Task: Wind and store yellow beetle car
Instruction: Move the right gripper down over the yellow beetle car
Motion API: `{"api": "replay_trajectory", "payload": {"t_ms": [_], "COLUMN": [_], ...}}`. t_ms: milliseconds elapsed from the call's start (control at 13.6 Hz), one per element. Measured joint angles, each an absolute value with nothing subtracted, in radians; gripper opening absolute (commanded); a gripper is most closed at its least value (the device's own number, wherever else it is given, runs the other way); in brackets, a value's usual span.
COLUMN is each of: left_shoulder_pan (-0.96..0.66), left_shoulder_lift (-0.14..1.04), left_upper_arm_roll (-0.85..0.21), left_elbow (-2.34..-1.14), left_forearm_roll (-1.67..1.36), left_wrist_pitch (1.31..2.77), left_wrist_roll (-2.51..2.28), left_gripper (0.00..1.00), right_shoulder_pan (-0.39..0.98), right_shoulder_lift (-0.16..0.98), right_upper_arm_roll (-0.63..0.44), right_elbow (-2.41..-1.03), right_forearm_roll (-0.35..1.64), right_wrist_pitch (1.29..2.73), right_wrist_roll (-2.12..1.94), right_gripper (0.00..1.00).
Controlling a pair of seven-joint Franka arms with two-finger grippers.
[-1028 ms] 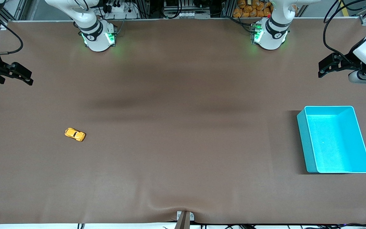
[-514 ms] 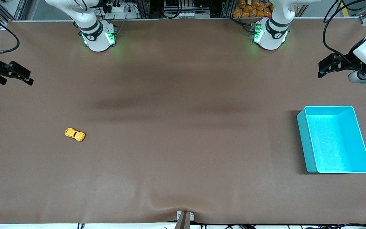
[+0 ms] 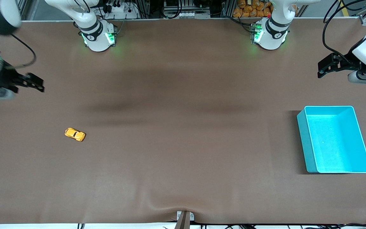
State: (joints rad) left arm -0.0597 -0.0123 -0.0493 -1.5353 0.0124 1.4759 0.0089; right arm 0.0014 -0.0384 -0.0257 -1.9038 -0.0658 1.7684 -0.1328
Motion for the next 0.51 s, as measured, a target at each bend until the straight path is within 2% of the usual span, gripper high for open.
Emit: {"api": "replay_trajectory", "payload": {"t_ms": [294,514], "left_shoulder_pan": [-0.060,-0.060], "left_shoulder_lift": [-0.012,-0.012], "left_upper_arm_roll": [-0.049,-0.049], "left_elbow": [-1.535,-1.535], "left_forearm_roll": [0.012,0.012], "left_wrist_pitch": [1.476,1.476], "left_wrist_roll": [0.009,0.009], "left_gripper": [1.00,1.00], "right_shoulder_pan": [-0.006,-0.026], "right_shoulder_lift": [0.145,0.237], "right_upper_arm_roll": [-0.030,-0.035], "right_elbow": [-1.936,-1.940], "right_forearm_roll": [-0.073,-0.074], "right_wrist_pitch": [1.909,2.026], "right_wrist_roll": [-0.409,-0.662], "right_gripper": [1.00,1.00]}}
